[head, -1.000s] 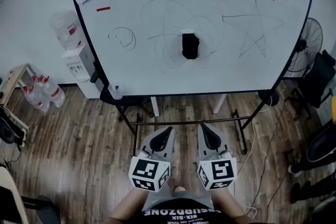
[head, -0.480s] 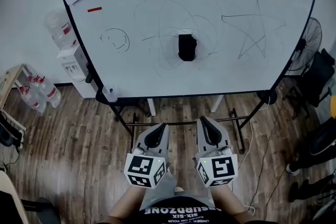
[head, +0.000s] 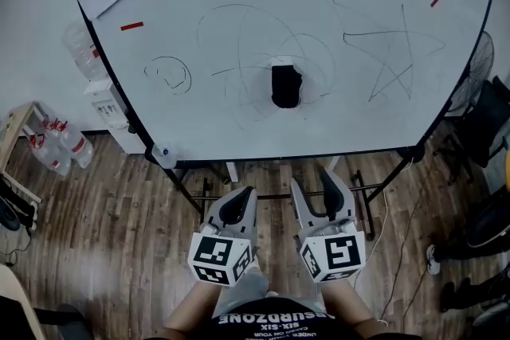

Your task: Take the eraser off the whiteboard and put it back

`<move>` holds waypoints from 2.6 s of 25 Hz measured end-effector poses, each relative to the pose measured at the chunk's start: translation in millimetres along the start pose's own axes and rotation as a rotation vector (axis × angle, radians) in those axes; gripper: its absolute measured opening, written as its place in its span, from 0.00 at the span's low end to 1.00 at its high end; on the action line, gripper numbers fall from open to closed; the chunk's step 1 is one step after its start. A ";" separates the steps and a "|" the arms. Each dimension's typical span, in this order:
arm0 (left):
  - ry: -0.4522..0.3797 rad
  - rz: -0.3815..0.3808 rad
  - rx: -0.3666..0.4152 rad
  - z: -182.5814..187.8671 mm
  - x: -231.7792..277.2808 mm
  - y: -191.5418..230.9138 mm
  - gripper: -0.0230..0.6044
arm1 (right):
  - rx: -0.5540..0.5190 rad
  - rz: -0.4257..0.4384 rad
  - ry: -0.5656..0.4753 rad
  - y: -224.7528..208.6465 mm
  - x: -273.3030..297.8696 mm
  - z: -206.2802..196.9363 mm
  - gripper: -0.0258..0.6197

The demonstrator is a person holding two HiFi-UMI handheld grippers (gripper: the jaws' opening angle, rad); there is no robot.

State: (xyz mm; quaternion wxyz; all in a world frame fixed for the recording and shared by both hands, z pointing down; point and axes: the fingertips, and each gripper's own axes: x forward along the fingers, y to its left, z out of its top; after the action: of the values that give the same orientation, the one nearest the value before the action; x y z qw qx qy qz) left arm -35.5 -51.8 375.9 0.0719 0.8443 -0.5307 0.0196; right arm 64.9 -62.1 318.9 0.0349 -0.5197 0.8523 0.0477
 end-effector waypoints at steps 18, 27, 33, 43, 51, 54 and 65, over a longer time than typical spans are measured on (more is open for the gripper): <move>0.018 0.006 -0.018 8.9 71.6 43.2 0.05 | 0.015 -0.064 -0.022 -44.8 84.9 1.0 0.54; 0.032 -0.008 -0.014 11.4 104.4 68.2 0.05 | 0.015 -0.084 0.010 -57.1 127.3 -9.3 0.55; 0.037 -0.028 -0.005 13.6 125.3 82.7 0.05 | 0.011 -0.089 0.014 -59.5 154.1 -11.8 0.55; 0.038 -0.063 -0.005 17.3 146.0 103.1 0.05 | -0.003 -0.083 0.023 -57.1 190.8 -16.6 0.55; 0.036 -0.094 -0.008 20.2 158.0 115.2 0.05 | -0.025 -0.093 0.046 -57.4 216.8 -22.5 0.55; 0.038 -0.107 -0.005 21.0 163.5 117.4 0.05 | -0.029 -0.103 0.054 -61.1 225.1 -25.1 0.55; 0.049 -0.138 -0.004 18.4 179.8 128.4 0.05 | -0.055 -0.146 0.065 -72.6 249.3 -32.0 0.55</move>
State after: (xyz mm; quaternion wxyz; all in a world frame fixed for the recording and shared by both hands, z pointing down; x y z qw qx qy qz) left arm -73.4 -269.7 390.3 0.0876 0.8780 -0.4693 0.0340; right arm 15.2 -319.0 320.1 -0.0039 -0.5827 0.8110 0.0515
